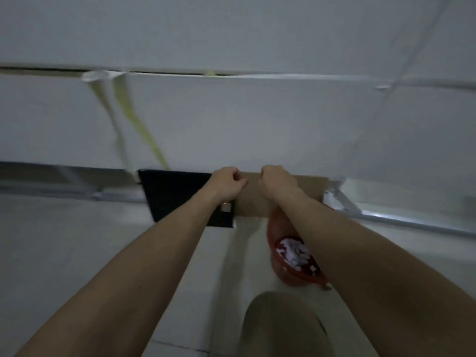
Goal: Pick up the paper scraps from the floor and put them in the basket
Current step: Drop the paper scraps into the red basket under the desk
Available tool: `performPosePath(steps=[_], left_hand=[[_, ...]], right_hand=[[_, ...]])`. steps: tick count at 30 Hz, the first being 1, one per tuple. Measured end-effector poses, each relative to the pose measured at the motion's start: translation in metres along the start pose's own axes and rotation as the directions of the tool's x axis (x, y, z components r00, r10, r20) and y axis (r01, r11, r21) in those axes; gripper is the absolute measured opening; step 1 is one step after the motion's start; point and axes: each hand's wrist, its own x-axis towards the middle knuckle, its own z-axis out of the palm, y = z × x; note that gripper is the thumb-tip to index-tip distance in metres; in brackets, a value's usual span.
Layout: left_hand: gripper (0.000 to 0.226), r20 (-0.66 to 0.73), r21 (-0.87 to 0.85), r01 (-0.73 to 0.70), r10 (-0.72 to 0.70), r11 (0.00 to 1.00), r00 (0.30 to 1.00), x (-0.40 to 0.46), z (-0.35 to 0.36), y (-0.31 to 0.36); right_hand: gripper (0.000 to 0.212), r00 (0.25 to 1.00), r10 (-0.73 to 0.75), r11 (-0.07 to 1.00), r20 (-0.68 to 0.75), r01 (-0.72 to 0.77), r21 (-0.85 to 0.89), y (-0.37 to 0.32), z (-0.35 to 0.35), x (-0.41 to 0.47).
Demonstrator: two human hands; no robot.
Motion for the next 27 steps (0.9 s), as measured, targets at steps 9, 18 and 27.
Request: performPosePath(steps=[9,18,27], left_hand=[[0.023,-0.345,-0.066,0.353,-0.353,0.933,0.869,-0.083,-0.147,-0.145],[0.026,-0.441,-0.346,0.608,-0.696,0.714,0.566,-0.270,-0.187,-0.351],[0.022,-0.427,-0.598,0.655,-0.875,0.462,0.227,-0.472,-0.126,-0.500]], right_hand=[[0.024,0.862,-0.471,0.875,0.186,0.483,-0.022,-0.233,0.074,-0.019],[0.034,0.532,-0.771,0.570,0.351,0.822,0.007,-0.413,0.251,-0.136],[0.043,0.256,-0.806,0.366,0.534,0.924,0.109,-0.483,0.416,-0.306]])
